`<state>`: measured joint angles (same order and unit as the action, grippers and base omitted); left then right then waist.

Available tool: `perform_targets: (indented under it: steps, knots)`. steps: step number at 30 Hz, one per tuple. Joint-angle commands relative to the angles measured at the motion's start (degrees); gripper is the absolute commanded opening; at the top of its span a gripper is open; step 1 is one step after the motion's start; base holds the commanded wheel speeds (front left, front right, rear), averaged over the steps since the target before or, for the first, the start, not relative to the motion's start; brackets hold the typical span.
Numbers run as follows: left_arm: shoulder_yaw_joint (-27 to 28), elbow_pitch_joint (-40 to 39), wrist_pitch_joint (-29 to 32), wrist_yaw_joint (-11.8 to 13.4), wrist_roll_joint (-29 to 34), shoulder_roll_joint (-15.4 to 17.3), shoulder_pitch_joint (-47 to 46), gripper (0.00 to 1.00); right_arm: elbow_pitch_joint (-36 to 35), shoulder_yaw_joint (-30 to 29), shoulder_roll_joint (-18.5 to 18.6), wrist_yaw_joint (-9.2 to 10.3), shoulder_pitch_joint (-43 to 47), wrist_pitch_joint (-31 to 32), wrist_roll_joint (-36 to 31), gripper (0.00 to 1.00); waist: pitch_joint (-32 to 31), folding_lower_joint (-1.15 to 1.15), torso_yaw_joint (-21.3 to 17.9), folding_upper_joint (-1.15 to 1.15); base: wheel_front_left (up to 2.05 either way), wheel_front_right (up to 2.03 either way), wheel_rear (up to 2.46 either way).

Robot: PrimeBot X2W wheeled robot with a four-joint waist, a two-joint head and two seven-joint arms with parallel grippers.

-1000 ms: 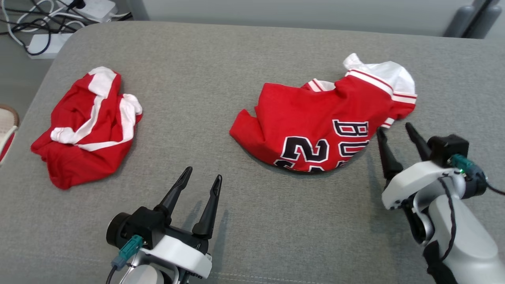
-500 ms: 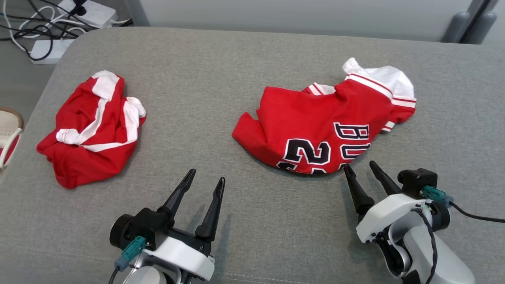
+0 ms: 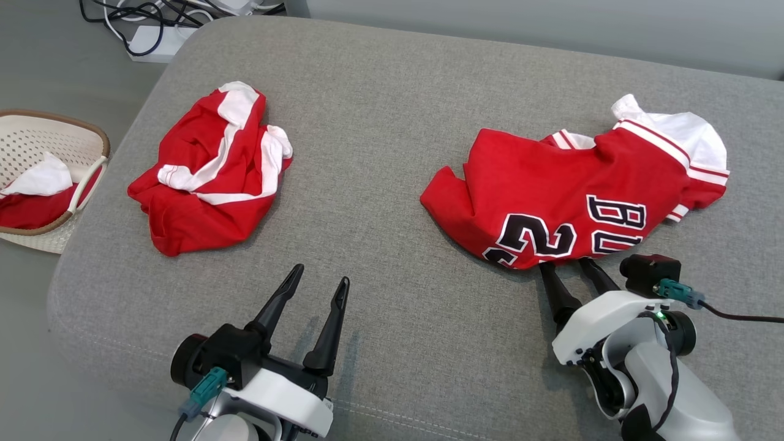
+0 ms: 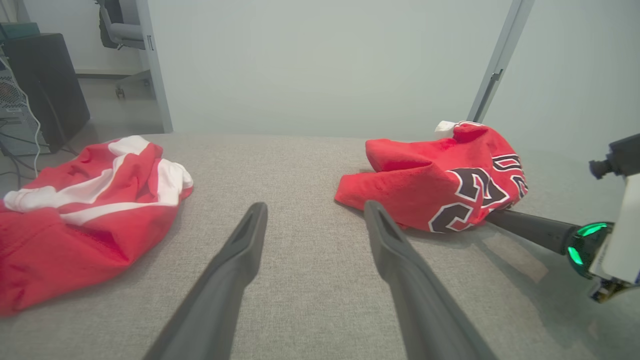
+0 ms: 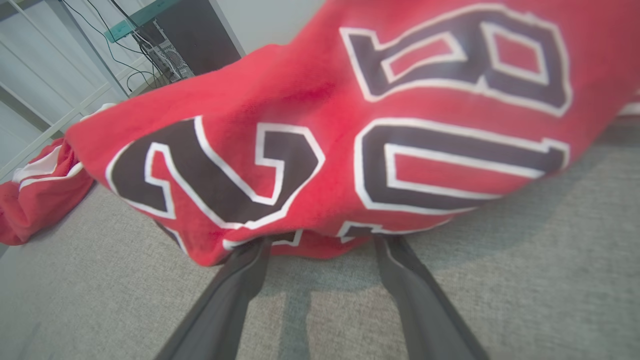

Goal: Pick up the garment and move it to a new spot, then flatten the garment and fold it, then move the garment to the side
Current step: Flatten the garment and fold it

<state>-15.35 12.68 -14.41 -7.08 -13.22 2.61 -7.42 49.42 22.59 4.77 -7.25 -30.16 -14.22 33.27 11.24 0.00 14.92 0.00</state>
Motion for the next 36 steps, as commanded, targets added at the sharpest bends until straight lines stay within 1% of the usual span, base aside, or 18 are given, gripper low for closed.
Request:
perform_targets:
  steps: [1, 2, 3, 7, 11, 20, 24, 28, 31, 33, 36]
  knots:
    - [1.7, -1.4, -0.6, -0.4, 0.0, 0.3, -0.9, 1.0, -0.5, 0.8, -0.6, -0.24, -1.0, -0.8, 0.5, 0.82, 0.1, 0.0, 0.1, 0.0, 0.0, 0.0, 0.0]
    - [1.6, -1.4, -0.6, -0.4, -0.1, 0.3, -1.0, 1.0, -0.6, 0.4, -0.7, -0.24, -1.4, -0.8, 0.7, 0.3, 0.2, 0.0, 0.2, 0.0, 0.0, 0.0, 0.0]
    - [1.5, -1.5, -0.6, -0.4, -0.1, 0.3, -1.1, 1.0, -1.1, 0.0, -0.6, -0.24, -1.9, -0.8, 0.5, 0.0, 0.3, 0.0, 0.2, 0.0, 0.0, 0.0, 0.0]
    - [1.5, -1.6, -0.6, -0.4, -0.3, 0.3, -1.2, 1.0, -4.6, -2.5, -0.4, -0.24, -2.5, -0.8, -0.6, 0.0, 0.4, 0.0, 0.0, 0.0, 0.0, 0.0, 0.0]
    - [1.8, -1.3, -0.6, -0.4, -0.4, 0.3, -0.5, 1.0, -9.1, -3.9, -0.3, -0.24, -1.1, -0.8, -1.9, 0.0, -0.7, 0.0, -1.1, 0.0, 0.0, 0.0, 0.0]
    - [1.4, -0.7, -0.6, -0.4, -0.7, 0.3, 1.6, 1.0, -22.2, -2.4, 0.6, -0.24, 1.5, -0.8, -2.2, 0.0, -4.5, 0.0, -4.2, 0.0, 0.0, 0.0, 0.0]
    - [0.9, -0.6, -0.6, -0.4, -0.8, 0.3, 2.5, 1.0, -27.1, -1.5, 1.5, -0.24, 1.5, -0.8, -2.2, 0.0, -5.6, 0.0, -4.7, 0.0, 0.0, 0.0, 0.0]
    - [0.4, -0.5, -0.6, -0.4, -0.9, 0.3, 2.8, 1.0, -29.5, -1.1, 2.1, -0.24, 1.3, -0.8, -2.0, 0.0, -6.1, 0.0, -4.3, 0.0, 0.0, 0.0, 0.0]
    - [-0.5, -0.6, -0.6, -0.4, -1.1, 0.3, 2.9, 1.0, -30.1, -0.5, 3.0, -0.24, 0.7, -0.6, -2.0, 0.0, -6.1, 0.0, -3.1, 0.0, 0.0, 0.0, 0.0]
    - [-0.8, -0.6, -0.6, -0.4, -1.3, 0.3, 2.9, 1.0, -28.3, -0.1, 3.7, -0.24, -0.4, 0.4, -2.6, 0.0, -5.9, 0.0, -2.0, 0.0, 0.0, 0.0, 0.0]
    - [-2.1, -0.5, -0.6, -0.4, -1.6, 0.3, 2.7, 1.0, -22.0, 0.2, 4.7, -0.24, -3.6, 2.3, -3.5, 0.0, -5.0, 0.0, 0.2, 0.0, 0.0, 0.0, 0.0]
